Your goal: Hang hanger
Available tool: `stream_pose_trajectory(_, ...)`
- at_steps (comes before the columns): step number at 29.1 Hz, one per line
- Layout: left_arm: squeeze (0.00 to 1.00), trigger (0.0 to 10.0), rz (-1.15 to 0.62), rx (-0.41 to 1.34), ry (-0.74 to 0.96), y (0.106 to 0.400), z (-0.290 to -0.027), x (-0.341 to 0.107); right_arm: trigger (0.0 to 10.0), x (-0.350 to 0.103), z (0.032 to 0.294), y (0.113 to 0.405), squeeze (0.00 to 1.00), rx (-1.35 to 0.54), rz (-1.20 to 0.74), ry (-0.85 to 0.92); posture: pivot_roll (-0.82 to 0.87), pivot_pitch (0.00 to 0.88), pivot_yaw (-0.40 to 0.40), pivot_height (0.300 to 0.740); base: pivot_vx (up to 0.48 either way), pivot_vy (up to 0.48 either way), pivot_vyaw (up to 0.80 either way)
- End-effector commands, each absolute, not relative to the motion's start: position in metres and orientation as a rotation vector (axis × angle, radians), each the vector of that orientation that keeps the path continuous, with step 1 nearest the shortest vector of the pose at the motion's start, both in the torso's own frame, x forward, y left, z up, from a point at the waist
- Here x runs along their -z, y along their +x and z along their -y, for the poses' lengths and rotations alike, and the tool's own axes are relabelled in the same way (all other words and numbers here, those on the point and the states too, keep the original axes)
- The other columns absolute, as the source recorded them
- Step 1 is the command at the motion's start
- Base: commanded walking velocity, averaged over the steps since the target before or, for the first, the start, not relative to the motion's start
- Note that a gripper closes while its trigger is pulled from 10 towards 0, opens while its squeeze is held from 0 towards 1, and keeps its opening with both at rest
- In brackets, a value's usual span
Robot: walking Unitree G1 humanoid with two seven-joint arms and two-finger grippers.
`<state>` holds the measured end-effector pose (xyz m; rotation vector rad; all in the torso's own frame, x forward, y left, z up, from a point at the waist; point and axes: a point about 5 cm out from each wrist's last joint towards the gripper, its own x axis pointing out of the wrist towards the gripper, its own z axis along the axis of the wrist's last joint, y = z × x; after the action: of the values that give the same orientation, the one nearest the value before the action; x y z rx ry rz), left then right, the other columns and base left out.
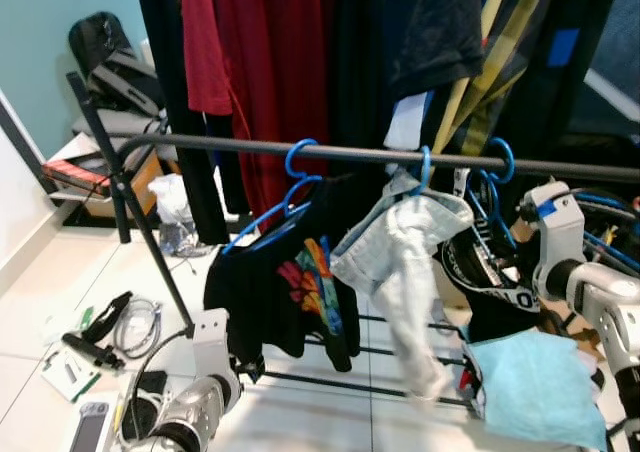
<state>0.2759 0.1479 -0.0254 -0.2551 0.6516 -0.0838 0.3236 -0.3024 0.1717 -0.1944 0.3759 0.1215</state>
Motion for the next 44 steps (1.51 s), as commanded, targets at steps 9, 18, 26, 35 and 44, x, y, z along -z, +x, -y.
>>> stream_pose_trajectory(9,0.0,10.0,-0.672,0.092,-0.25,0.276,-0.149,0.026,10.0,-0.158,0.327,0.326,0.0,0.104,-0.468,-0.162,-0.1,0.0,0.048,0.74,0.0,0.0,0.0)
stream_pose_trajectory(18,0.0,10.0,-0.69,0.077,-0.225,0.277,-0.156,0.026,10.0,-0.153,0.303,0.325,1.0,-0.031,-0.346,-0.098,-0.11,0.0,0.051,0.74,0.0,0.0,0.0)
stream_pose_trajectory(26,0.0,10.0,-0.688,0.075,-0.235,0.277,-0.153,0.026,10.0,-0.157,0.299,0.321,1.0,-0.034,-0.27,-0.132,-0.11,0.0,0.05,0.74,0.0,0.0,0.0)
stream_pose_trajectory(35,0.0,10.0,-0.686,0.094,-0.257,0.278,-0.15,0.025,10.0,-0.181,0.273,0.305,0.33,0.001,-0.039,-0.323,-0.14,0.0,0.053,0.74,0.0,0.0,0.0)
stream_pose_trajectory(44,0.0,10.0,-0.686,0.105,-0.256,0.278,-0.148,0.025,10.0,-0.177,0.251,0.298,0.0,-0.028,0.037,-0.419,-0.14,0.0,0.046,0.74,-0.127,0.0,0.0)
